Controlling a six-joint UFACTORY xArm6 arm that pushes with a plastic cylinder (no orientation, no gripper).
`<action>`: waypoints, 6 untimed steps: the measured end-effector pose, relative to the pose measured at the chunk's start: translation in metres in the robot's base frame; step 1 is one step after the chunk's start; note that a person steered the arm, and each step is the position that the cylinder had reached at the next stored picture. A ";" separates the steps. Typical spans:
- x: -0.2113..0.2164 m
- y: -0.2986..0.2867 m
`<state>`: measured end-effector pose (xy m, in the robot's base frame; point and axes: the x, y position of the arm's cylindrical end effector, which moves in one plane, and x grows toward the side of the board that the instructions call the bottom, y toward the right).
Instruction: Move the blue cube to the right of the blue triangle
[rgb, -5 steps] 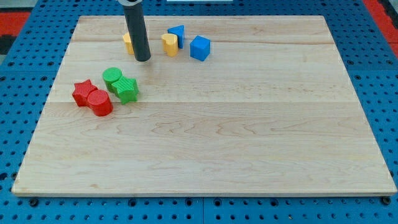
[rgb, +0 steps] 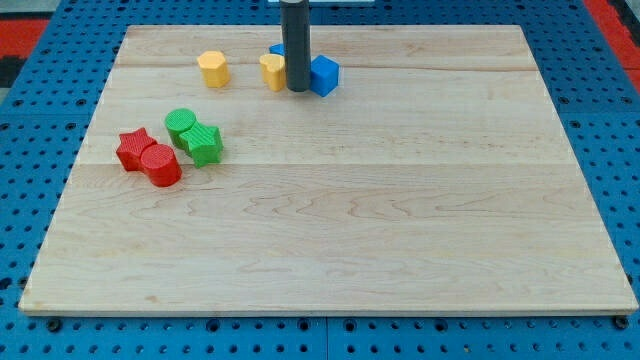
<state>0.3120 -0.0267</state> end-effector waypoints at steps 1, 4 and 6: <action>0.000 0.019; 0.000 0.039; 0.000 0.034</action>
